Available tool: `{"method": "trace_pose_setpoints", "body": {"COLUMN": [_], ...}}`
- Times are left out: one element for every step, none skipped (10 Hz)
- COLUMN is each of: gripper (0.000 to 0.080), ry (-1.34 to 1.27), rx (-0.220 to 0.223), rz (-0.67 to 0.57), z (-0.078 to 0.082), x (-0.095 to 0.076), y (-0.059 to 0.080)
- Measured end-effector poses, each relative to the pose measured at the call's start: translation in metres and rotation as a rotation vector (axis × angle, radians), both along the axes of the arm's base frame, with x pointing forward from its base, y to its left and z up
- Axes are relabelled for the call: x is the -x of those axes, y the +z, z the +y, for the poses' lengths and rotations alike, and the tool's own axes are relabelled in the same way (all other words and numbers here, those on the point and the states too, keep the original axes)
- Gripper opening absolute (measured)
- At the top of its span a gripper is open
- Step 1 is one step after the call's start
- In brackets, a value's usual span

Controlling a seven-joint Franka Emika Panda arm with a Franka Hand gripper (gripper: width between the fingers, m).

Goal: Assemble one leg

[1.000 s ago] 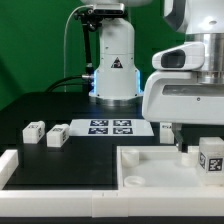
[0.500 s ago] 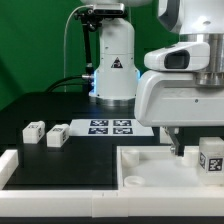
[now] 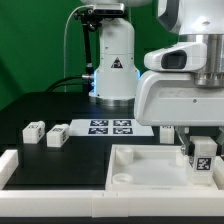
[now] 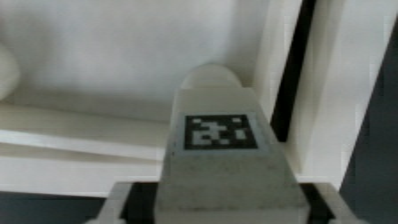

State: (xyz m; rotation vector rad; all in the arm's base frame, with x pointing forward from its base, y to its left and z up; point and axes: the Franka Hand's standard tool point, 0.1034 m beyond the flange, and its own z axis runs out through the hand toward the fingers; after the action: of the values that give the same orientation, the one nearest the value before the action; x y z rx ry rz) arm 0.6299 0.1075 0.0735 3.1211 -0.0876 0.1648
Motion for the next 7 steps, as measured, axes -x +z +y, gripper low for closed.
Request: {"method": "trace_pose_setpoints", "body": {"gripper": [0.0290, 0.0290, 0.0290, 0.0290, 0.0290, 0.0290, 0.0290], "ry": [-0.153, -0.241, -0.459, -0.611, -0.727, -0.910, -1.060], "rx": [-0.021, -0.035, -0.071, -0.090, -0.099, -0.116, -0.126], "rz": [-0.002, -0.005, -0.010, -0.008, -0.006, -0.004, -0.006], "z": [0.001, 0.002, 0.007, 0.010, 0.010, 0.012, 0.014], "x": [0.000, 0.001, 0.004, 0.007, 0.008, 0.009, 0.010], "y": [0.000, 0.000, -0.002, -0.002, -0.002, -0.003, -0.003]}}
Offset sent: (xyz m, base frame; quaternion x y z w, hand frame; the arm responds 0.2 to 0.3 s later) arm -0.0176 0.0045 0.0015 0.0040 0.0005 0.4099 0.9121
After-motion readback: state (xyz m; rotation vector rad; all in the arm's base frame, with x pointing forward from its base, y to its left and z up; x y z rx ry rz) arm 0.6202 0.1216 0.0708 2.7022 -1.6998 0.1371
